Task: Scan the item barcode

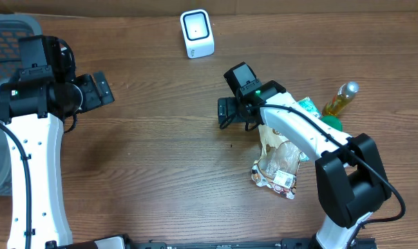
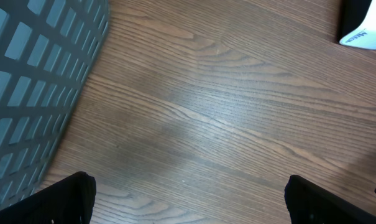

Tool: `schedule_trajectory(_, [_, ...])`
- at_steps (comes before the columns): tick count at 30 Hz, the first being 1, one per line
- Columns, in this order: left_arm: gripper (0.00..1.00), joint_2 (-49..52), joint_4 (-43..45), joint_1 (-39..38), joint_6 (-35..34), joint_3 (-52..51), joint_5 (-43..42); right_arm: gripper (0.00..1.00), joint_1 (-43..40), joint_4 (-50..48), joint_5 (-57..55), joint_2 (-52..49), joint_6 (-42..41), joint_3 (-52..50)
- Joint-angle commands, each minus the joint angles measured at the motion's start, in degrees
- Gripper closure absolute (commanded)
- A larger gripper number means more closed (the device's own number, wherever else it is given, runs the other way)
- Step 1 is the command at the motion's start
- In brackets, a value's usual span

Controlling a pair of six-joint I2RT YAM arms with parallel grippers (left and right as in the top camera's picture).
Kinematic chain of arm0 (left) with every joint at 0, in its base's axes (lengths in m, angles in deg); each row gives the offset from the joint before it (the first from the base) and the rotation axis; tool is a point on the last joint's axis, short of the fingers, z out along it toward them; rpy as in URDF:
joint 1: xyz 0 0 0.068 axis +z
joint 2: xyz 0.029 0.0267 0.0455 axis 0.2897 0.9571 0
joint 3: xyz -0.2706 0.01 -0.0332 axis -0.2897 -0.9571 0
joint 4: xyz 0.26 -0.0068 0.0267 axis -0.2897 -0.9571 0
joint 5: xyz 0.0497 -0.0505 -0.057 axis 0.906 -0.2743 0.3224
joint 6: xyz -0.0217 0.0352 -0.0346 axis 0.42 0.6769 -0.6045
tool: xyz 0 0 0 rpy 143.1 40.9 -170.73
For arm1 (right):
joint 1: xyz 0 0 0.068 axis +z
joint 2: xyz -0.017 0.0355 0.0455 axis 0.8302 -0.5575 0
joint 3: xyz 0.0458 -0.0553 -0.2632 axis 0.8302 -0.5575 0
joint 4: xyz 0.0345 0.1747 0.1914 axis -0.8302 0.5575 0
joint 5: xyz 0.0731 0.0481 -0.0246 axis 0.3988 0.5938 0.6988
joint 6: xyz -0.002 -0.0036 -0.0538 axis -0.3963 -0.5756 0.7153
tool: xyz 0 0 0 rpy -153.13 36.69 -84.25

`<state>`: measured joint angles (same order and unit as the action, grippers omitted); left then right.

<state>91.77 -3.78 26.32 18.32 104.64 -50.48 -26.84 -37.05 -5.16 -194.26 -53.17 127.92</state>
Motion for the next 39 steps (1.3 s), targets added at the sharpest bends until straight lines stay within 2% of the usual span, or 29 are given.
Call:
schedule_trajectory(1, [0.01, 0.11, 0.17, 0.15, 1.09, 0.74, 0.22, 0.00, -0.11, -0.26, -0.96, 2.08, 0.13, 1.25])
schedule_trajectory(24, [0.00, 0.11, 0.17, 0.15, 1.09, 0.74, 0.20, 0.00, 0.63, -0.90, -0.79, 3.23, 0.11, 0.35])
schedule_trajectory(30, [0.00, 0.09, 0.20, 0.15, 1.09, 0.74, 0.22, 0.00, 0.66, -0.92, -0.79, 10.05, 0.11, 0.35])
schedule_trajectory(39, [0.00, 0.11, 0.20, 0.15, 1.09, 0.74, 0.22, 0.00, 0.55, -0.90, -0.79, 27.67, 0.11, 0.33])
